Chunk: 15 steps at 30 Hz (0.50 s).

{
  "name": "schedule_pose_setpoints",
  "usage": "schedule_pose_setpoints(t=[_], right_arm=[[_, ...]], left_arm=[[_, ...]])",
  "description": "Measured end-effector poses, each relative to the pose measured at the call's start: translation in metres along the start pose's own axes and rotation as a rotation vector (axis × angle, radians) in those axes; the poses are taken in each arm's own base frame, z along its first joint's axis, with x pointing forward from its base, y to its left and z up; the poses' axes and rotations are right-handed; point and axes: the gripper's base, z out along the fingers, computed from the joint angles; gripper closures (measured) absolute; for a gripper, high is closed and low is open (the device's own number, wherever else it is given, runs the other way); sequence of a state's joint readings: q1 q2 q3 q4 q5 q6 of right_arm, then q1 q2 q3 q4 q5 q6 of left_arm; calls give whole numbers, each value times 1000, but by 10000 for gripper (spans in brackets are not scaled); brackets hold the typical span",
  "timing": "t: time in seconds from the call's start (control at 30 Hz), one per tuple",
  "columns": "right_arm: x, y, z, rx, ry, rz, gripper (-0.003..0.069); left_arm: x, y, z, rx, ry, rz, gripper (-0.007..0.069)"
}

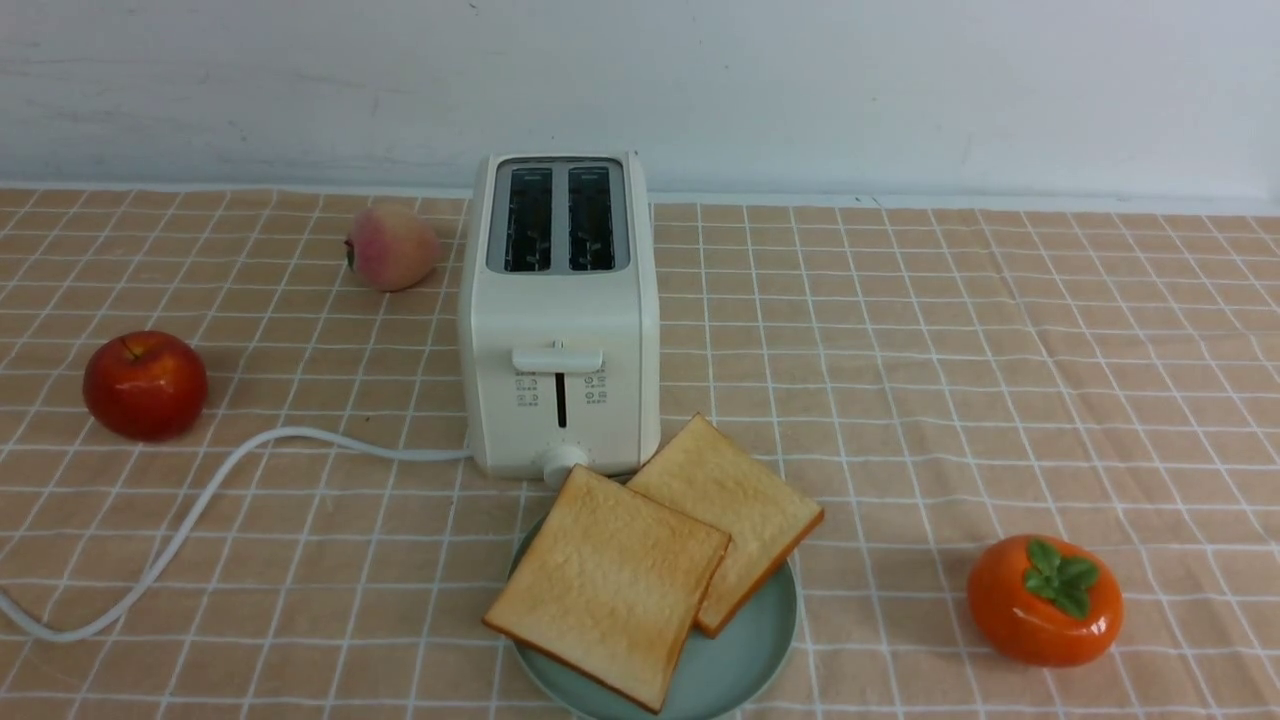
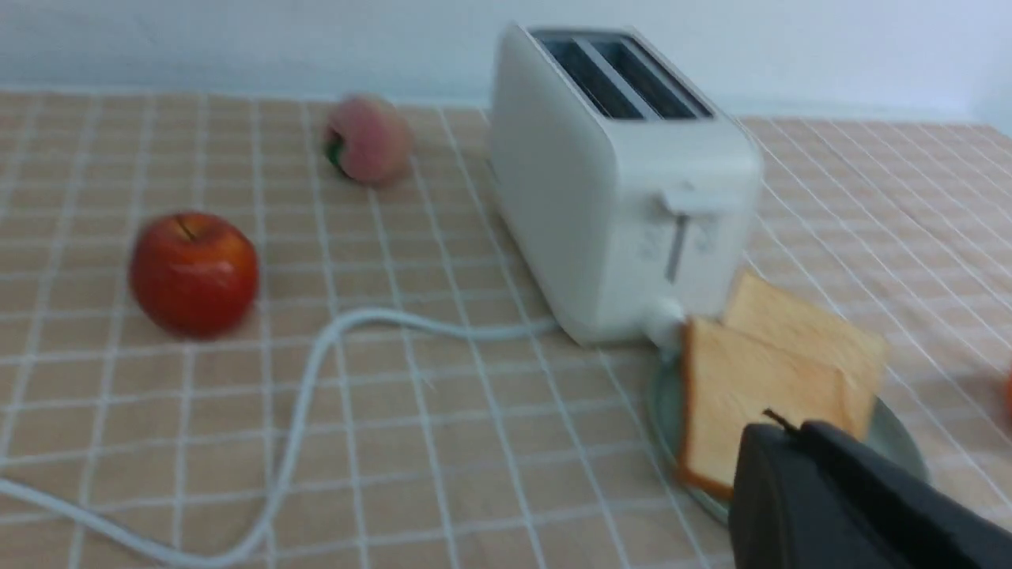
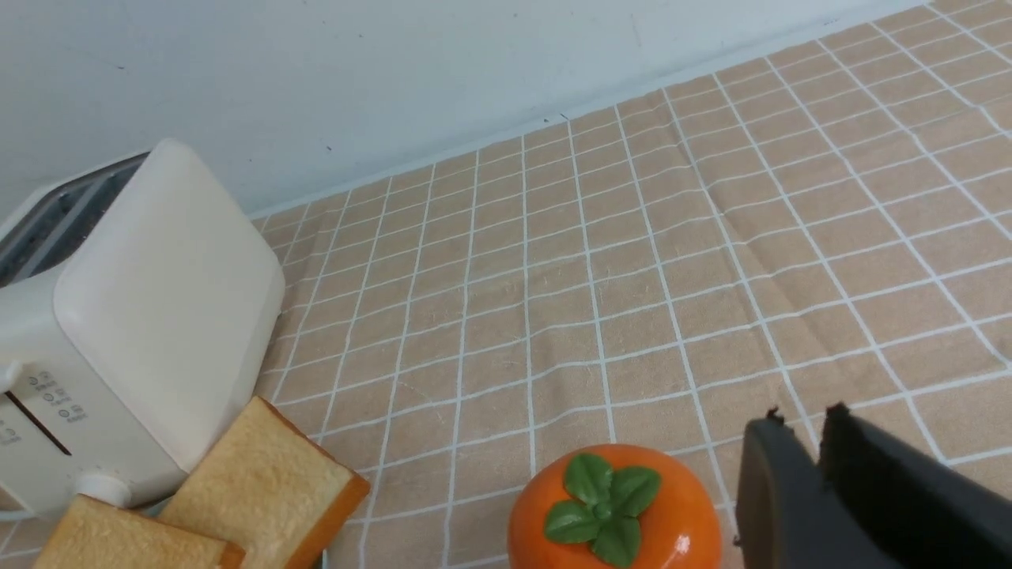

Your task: Take toasted bread from bread machine on light coffee tablecloth place on plate.

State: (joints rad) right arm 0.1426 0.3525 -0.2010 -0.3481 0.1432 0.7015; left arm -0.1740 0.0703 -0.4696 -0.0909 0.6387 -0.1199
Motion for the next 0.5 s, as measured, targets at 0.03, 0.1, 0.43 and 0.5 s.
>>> schedule_pose_setpoints(t=[0.03, 0.1, 0.43, 0.5], right_arm=[[0, 0, 0, 0, 0, 0, 573], [0, 0, 0, 0, 1, 0, 572], [1, 0, 0, -1, -1, -1, 558], [1, 0, 0, -1, -1, -1, 555]], left_arm=[[18, 7, 10, -26, -59, 9, 635], [45, 15, 25, -44, -99, 13, 633], [127, 35, 49, -142, 172, 26, 627], [128, 35, 49, -143, 178, 27, 625]])
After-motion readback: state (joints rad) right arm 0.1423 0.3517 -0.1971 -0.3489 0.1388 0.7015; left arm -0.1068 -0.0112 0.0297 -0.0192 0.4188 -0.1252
